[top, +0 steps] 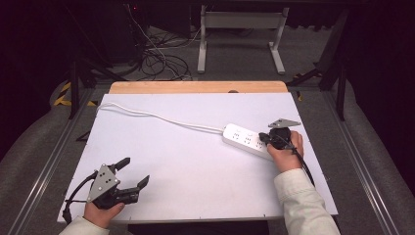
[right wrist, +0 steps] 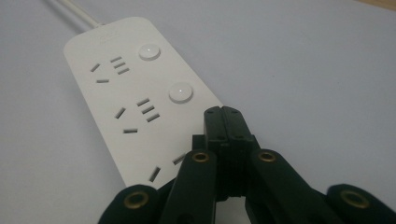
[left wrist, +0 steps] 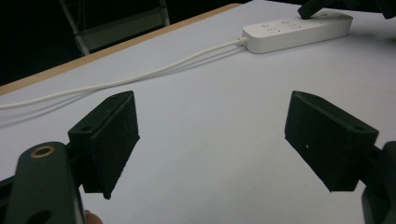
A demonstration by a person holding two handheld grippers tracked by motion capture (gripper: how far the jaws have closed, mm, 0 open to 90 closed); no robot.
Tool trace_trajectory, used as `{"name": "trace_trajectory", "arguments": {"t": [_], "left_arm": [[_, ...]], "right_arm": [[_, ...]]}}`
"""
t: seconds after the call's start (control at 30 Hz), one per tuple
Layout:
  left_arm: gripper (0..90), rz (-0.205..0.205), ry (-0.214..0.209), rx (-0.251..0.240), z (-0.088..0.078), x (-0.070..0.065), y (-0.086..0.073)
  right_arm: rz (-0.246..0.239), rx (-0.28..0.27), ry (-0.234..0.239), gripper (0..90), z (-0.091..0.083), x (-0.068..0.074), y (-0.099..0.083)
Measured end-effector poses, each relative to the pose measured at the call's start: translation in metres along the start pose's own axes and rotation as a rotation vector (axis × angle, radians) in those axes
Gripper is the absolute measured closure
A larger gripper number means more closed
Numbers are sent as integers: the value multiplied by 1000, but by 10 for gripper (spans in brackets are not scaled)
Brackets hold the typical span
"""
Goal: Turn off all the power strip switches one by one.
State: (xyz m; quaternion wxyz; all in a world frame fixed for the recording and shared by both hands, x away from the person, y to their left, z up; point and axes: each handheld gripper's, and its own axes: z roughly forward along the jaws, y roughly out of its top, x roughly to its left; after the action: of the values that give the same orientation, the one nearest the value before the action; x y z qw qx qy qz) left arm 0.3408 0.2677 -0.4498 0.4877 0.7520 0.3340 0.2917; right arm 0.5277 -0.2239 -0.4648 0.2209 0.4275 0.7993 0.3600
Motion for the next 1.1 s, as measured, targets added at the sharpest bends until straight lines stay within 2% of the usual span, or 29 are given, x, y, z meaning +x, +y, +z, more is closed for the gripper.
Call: {"name": "trace_trajectory", "arguments": {"t": [0.1, 0.17, 0.2, 0.3, 0.5, 0.57, 0.7, 0.87, 1.1], "left_arm": [[180, 6, 2, -2, 0, 0, 0], [180, -1, 1, -4, -1, 0, 0], [180, 5, 1, -4, 0, 1, 0], [180, -3, 2, -3, 1, 1, 0], [179, -4, 4, -3, 1, 0, 0], [179, -5, 5, -2, 1, 1, 0], [179, 2, 9, 3, 1, 1, 0], [179, 3, 12, 5, 1, 2, 0], [179, -12, 12, 0, 1, 2, 0]], "right_arm": [[-5, -14, -7, 900, 0, 1, -1], [-8, -58, -13, 900, -1, 2, -2], [-25, -47, -29, 900, -4, 3, -1], [-10, -136, -2, 900, -14, 6, 4], [-26, -172, 27, 900, -25, 11, 11], [-34, -189, 51, 900, -30, 12, 18], [-44, -200, 69, 900, -28, 17, 25], [-70, -180, 82, 900, -14, 22, 33], [-43, -144, 65, 900, -2, 16, 28]]}}
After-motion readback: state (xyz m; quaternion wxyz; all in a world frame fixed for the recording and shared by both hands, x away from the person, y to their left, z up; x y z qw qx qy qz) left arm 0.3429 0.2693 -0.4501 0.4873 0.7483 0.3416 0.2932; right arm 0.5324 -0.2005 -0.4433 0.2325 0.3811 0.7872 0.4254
